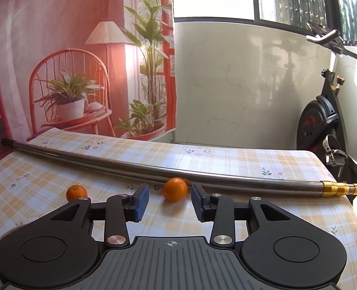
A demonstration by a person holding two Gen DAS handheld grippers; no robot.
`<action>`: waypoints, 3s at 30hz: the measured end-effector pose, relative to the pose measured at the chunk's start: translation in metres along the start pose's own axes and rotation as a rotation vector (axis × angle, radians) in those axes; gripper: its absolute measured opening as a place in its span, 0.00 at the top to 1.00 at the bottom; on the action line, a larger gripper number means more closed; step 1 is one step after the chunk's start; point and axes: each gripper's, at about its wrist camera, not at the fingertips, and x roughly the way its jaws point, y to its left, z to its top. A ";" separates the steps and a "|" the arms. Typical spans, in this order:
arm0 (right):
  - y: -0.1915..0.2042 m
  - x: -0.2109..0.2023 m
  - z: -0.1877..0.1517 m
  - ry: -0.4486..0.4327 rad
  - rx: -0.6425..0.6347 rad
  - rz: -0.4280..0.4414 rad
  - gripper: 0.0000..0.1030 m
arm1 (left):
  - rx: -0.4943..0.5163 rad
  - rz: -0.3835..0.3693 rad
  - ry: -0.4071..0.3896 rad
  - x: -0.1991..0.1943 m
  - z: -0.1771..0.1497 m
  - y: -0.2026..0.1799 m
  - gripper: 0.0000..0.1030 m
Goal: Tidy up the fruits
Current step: 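Grasp a tangerine with the right tool while the left tool grasps another tangerine, then carry both tangerines over the white plate and lower them onto the fruit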
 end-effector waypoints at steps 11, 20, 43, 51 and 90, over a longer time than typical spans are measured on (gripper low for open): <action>0.002 0.078 -0.010 0.037 -0.026 0.000 0.59 | 0.023 0.002 0.032 0.023 0.001 -0.008 0.73; 0.002 0.111 -0.010 0.049 -0.018 -0.025 0.59 | 0.055 -0.015 0.058 0.039 0.001 -0.020 0.73; -0.011 0.118 -0.014 0.091 0.056 0.032 0.66 | 0.144 -0.171 0.223 0.110 -0.011 -0.056 0.61; -0.013 0.112 -0.016 0.080 0.061 0.032 0.66 | 0.169 -0.134 0.241 0.131 -0.011 -0.061 0.61; -0.002 0.077 -0.017 0.105 0.091 0.047 0.66 | 0.179 -0.188 0.107 0.012 -0.030 -0.053 0.63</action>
